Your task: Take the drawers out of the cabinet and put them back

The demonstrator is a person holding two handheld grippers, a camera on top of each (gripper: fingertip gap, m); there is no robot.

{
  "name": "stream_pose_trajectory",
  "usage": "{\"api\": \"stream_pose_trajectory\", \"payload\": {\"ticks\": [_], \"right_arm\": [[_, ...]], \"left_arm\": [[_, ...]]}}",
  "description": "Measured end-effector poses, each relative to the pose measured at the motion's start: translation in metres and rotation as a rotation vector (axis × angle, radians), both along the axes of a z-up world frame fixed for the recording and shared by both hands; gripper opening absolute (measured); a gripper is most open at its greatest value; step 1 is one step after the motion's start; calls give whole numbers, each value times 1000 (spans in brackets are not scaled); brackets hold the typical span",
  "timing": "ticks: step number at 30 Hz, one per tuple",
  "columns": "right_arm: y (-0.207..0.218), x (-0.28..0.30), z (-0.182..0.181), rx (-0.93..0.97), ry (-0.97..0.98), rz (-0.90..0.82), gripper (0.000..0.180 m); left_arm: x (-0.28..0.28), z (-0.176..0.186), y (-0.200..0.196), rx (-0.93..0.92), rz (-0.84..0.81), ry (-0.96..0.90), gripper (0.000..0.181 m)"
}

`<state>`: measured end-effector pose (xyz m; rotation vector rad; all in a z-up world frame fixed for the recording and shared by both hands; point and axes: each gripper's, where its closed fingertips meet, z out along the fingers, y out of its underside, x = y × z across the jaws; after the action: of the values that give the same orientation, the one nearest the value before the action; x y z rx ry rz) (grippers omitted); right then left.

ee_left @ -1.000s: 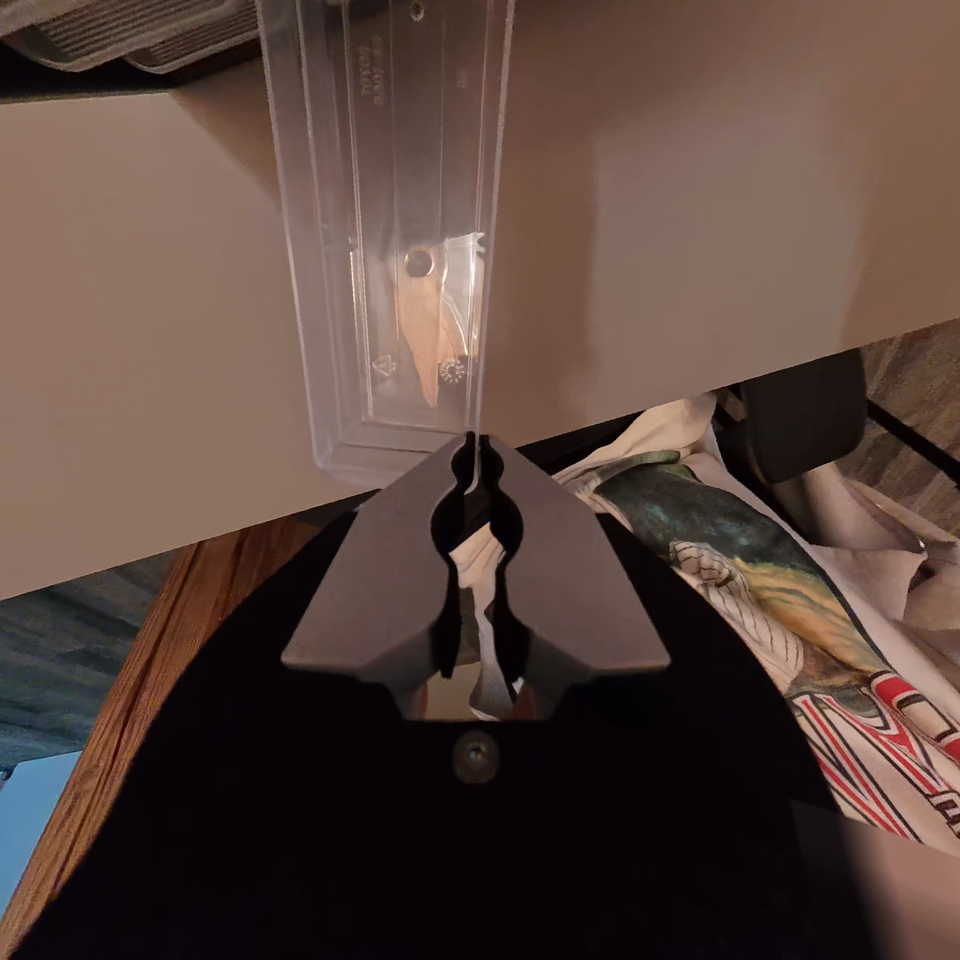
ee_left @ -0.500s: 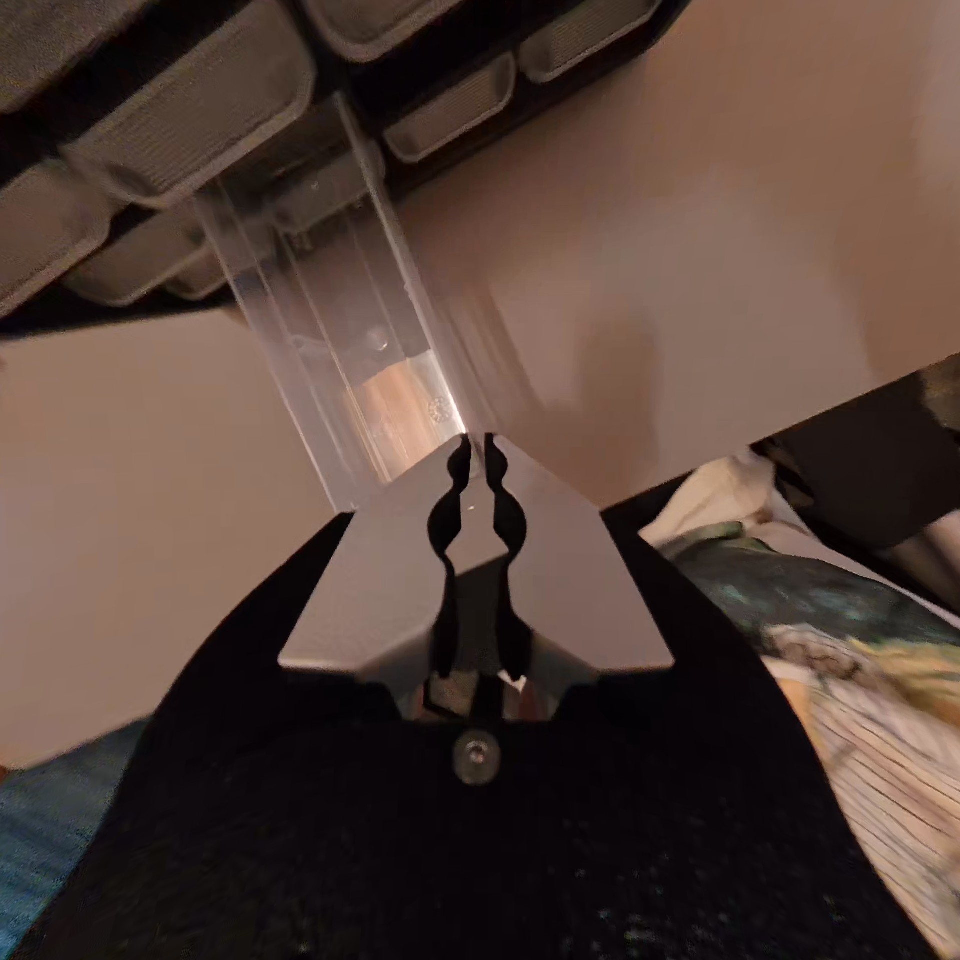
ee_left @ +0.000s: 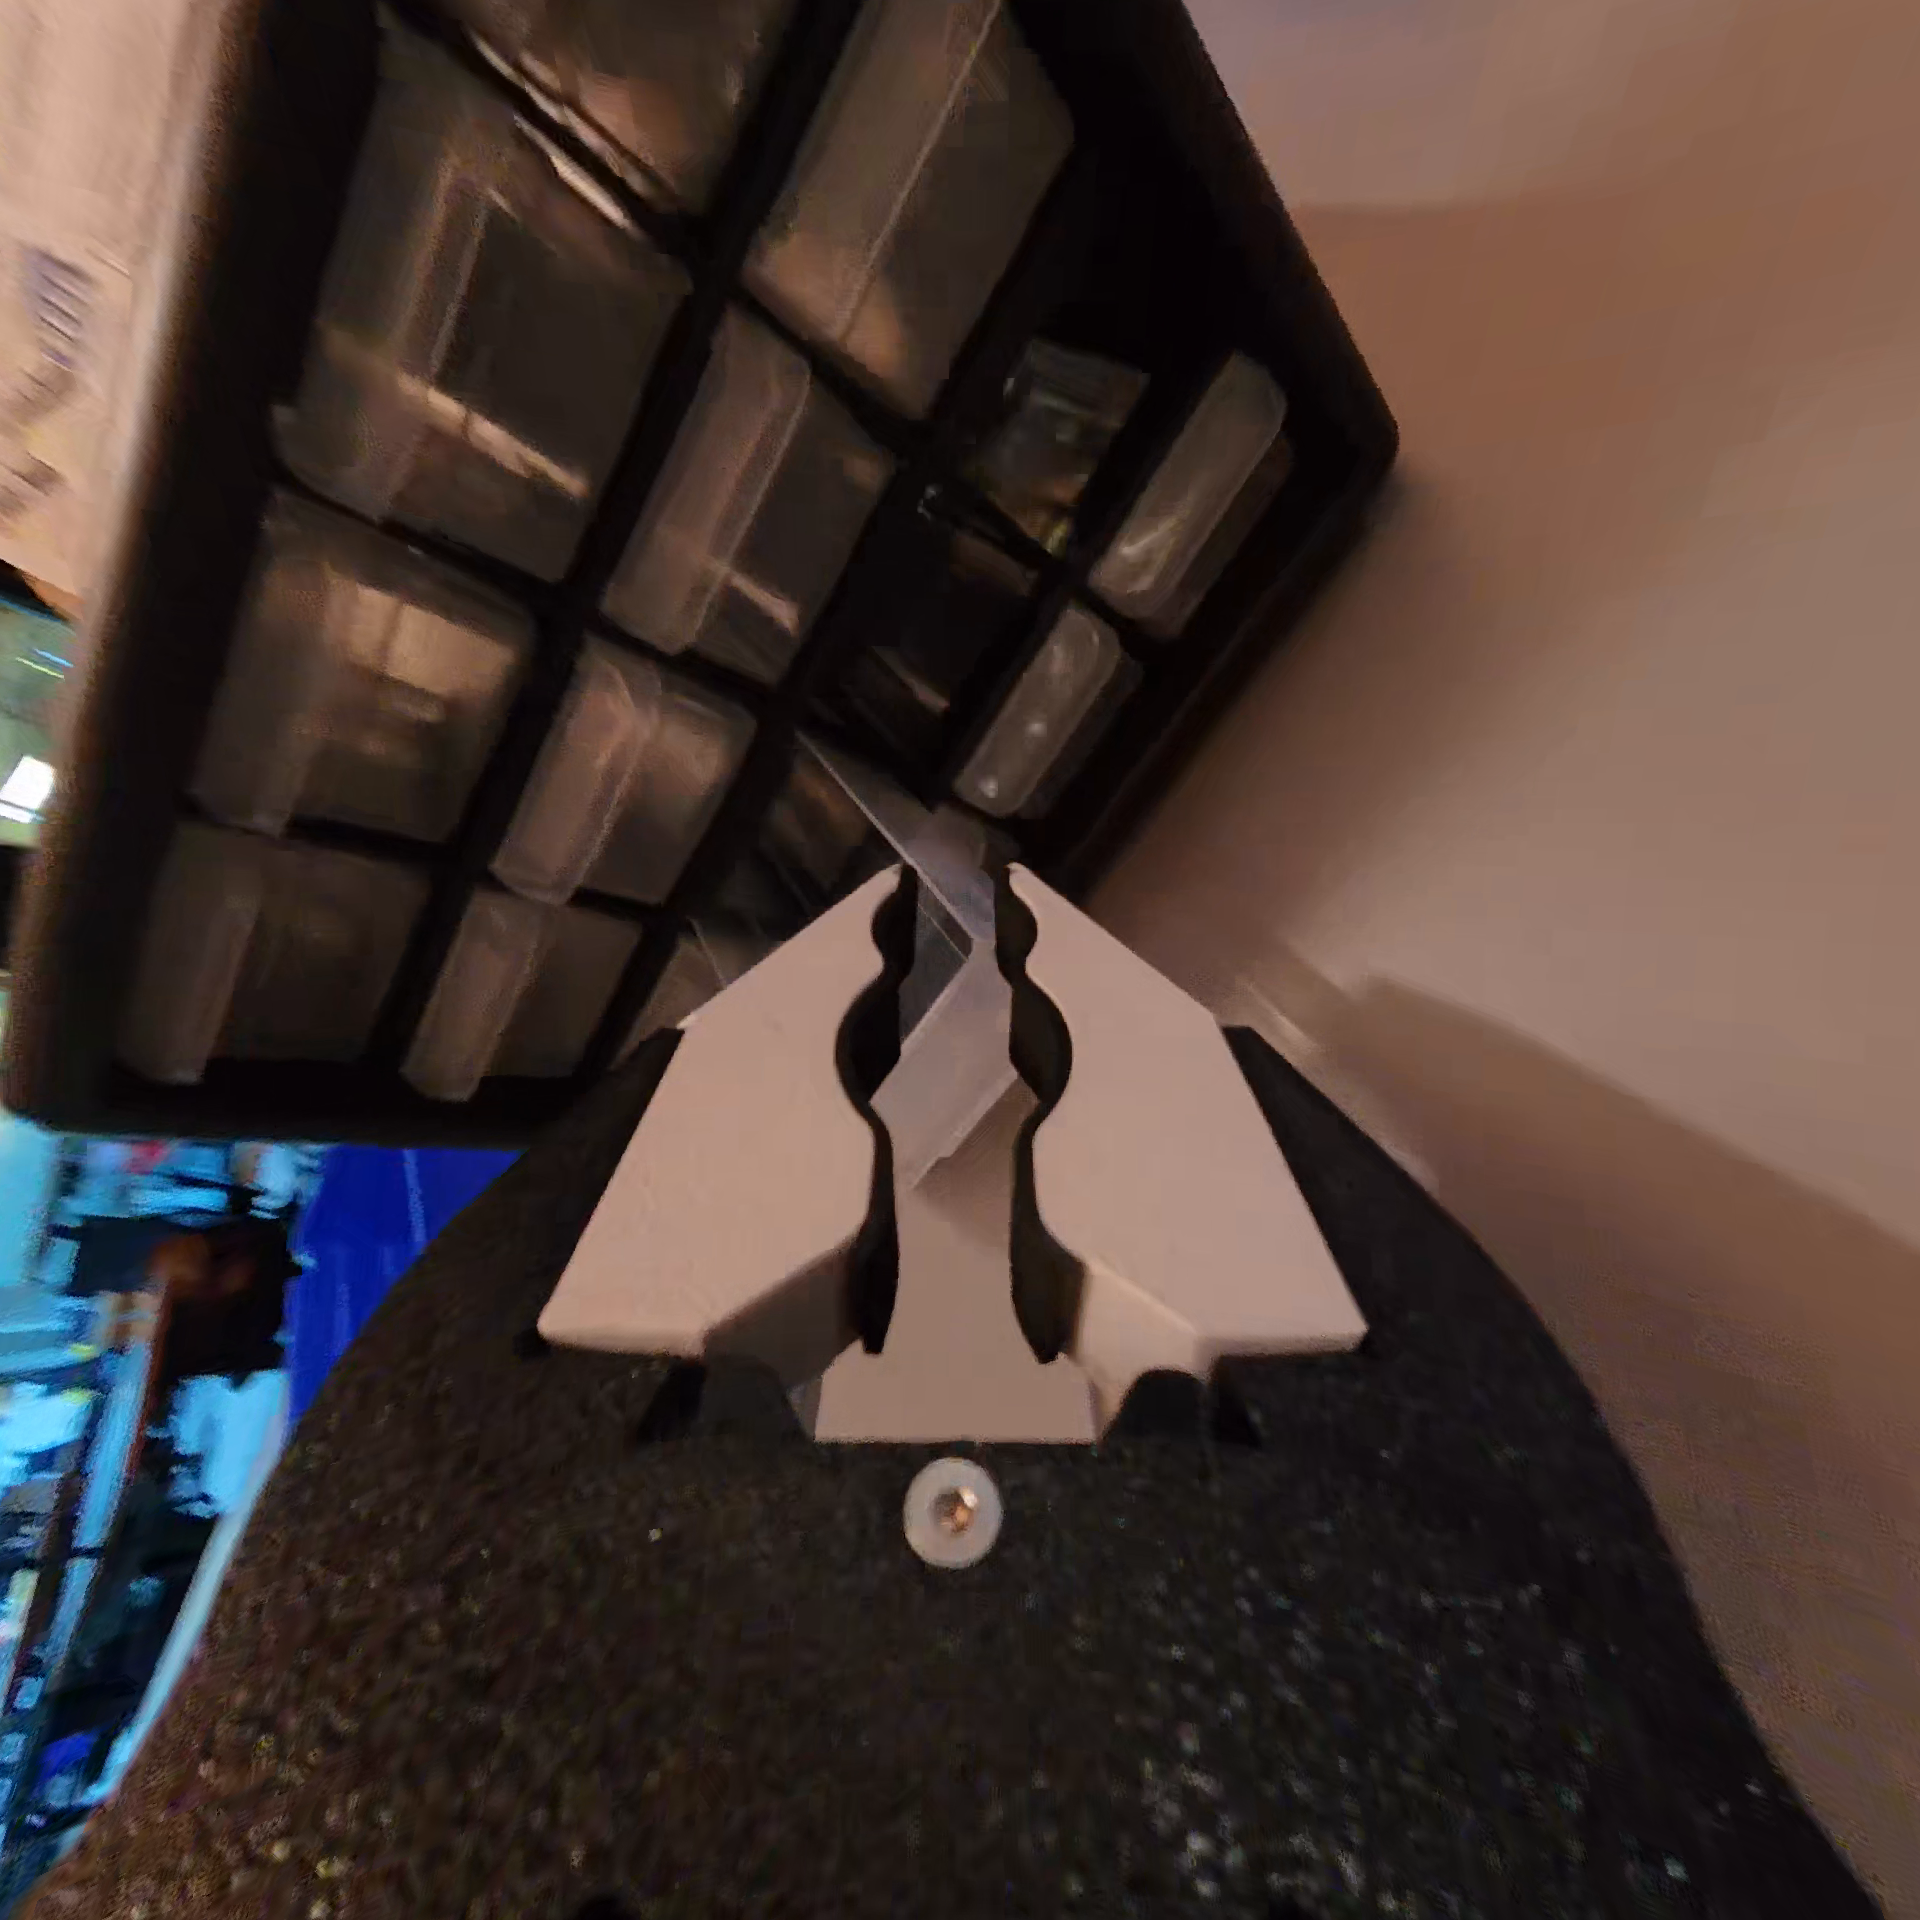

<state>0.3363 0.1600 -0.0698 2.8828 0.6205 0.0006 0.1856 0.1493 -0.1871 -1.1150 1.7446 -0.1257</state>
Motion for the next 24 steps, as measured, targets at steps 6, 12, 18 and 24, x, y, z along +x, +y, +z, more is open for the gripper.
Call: {"api": "stream_pose_trajectory", "payload": {"ticks": [6, 12, 18, 24], "right_arm": [[0, 0, 0, -4, -1, -9, 0], [-1, 0, 0, -49, -53, -3, 0], [-1, 0, 0, -59, -77, -20, 0], [-1, 0, 0, -67, -86, -24, 0]], "left_arm": [[-7, -1, -16, 84, -49, -229, 52], [-42, 16, -21, 568, -55, -423, 0], [-42, -9, -2, 869, -30, -294, 0], [-34, -3, 19, 862, 16, -249, 0]]}}
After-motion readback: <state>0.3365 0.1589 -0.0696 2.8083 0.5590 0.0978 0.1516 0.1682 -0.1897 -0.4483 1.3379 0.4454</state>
